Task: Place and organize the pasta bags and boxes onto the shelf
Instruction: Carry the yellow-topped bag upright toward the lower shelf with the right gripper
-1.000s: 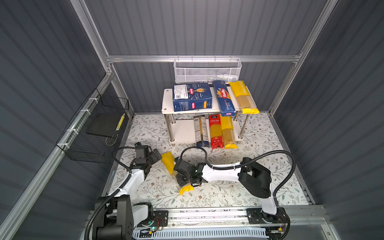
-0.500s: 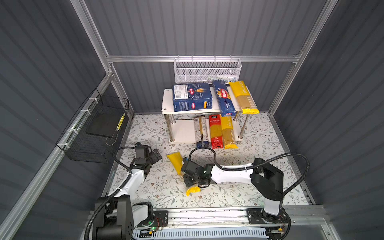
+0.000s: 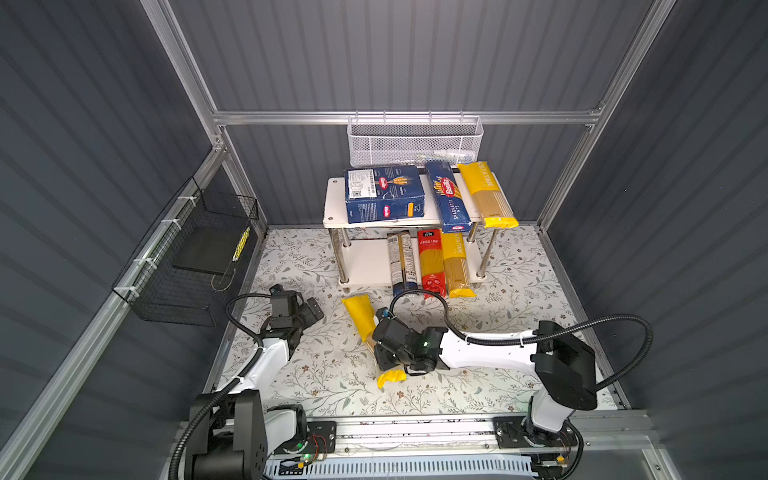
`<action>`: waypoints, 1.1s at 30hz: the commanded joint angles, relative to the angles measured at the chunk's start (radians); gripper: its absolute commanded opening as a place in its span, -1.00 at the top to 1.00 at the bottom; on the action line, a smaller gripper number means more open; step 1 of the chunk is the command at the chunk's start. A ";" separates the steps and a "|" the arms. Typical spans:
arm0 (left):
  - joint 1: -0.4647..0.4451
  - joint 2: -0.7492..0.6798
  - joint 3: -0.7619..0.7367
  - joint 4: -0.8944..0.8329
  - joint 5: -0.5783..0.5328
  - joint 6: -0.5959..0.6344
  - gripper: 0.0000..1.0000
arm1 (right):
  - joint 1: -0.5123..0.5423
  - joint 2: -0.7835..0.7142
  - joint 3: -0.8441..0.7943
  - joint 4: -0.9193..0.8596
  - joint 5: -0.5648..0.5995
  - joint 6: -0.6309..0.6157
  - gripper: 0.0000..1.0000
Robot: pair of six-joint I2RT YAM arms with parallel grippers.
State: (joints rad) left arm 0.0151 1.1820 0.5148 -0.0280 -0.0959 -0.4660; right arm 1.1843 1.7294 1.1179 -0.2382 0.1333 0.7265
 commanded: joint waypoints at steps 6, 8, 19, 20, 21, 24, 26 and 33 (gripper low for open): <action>0.008 -0.007 -0.003 0.007 0.027 0.009 -0.99 | -0.008 -0.106 0.020 0.020 0.119 0.025 0.72; 0.008 -0.006 -0.004 0.009 0.033 0.009 -0.99 | -0.012 -0.115 0.032 0.017 0.130 0.021 0.72; 0.008 0.004 -0.018 0.037 0.064 0.011 -1.00 | -0.056 -0.036 0.195 0.061 0.154 -0.010 0.71; 0.008 0.005 -0.018 0.039 0.065 0.011 -0.99 | -0.061 -0.029 0.203 0.074 0.154 -0.009 0.71; 0.008 0.008 -0.019 0.041 0.066 0.011 -1.00 | -0.066 -0.019 0.210 0.092 0.158 -0.007 0.71; 0.008 0.009 -0.018 0.040 0.067 0.011 -1.00 | -0.087 0.008 0.239 0.110 0.167 -0.001 0.69; 0.008 0.007 -0.020 0.043 0.065 0.010 -1.00 | -0.100 0.016 0.243 0.134 0.180 0.000 0.69; 0.008 0.006 -0.025 0.047 0.058 0.010 -1.00 | -0.148 0.056 0.267 0.195 0.195 0.001 0.68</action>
State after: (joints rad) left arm 0.0151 1.1851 0.5022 0.0055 -0.0406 -0.4633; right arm 1.0538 1.7966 1.3136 -0.1867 0.2661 0.7403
